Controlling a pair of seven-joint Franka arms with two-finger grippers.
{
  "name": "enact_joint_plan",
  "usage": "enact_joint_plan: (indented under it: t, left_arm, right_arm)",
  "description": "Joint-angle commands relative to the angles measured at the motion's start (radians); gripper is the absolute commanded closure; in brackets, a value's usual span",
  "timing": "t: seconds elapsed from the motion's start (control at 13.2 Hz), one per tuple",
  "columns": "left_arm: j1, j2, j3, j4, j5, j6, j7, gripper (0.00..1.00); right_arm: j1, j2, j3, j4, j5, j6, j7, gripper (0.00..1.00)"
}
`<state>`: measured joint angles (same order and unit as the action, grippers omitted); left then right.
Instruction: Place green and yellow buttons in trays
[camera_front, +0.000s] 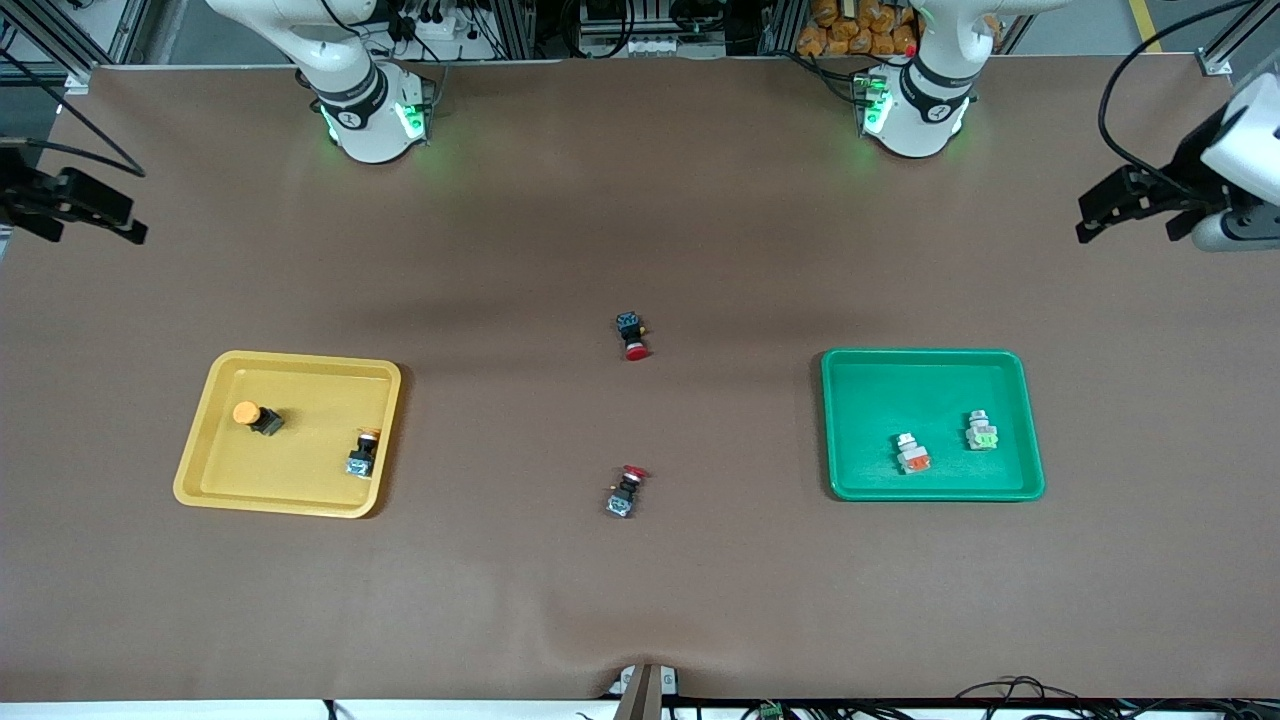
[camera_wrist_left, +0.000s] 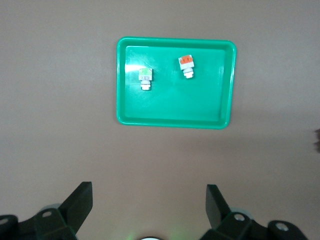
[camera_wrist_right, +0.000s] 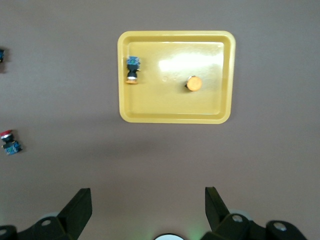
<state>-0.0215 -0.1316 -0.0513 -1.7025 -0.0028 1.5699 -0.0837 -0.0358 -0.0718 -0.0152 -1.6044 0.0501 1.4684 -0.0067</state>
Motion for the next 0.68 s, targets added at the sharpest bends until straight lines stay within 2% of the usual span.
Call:
enact_joint_plan:
  t: [0.0,0.6]
  left_arm:
    - [-0.001,-0.019,-0.004,0.038,0.003,-0.048,0.007,0.0]
    - [0.006,0.012,-0.009,0.101,0.0,-0.108,0.025,0.0]
  right_arm:
    - [0.01,-0.011,-0.003,0.006,-0.007,-0.013,0.002,0.0]
    - [0.002,-0.017,-0.014,0.006,-0.021,-0.005,-0.004,0.0]
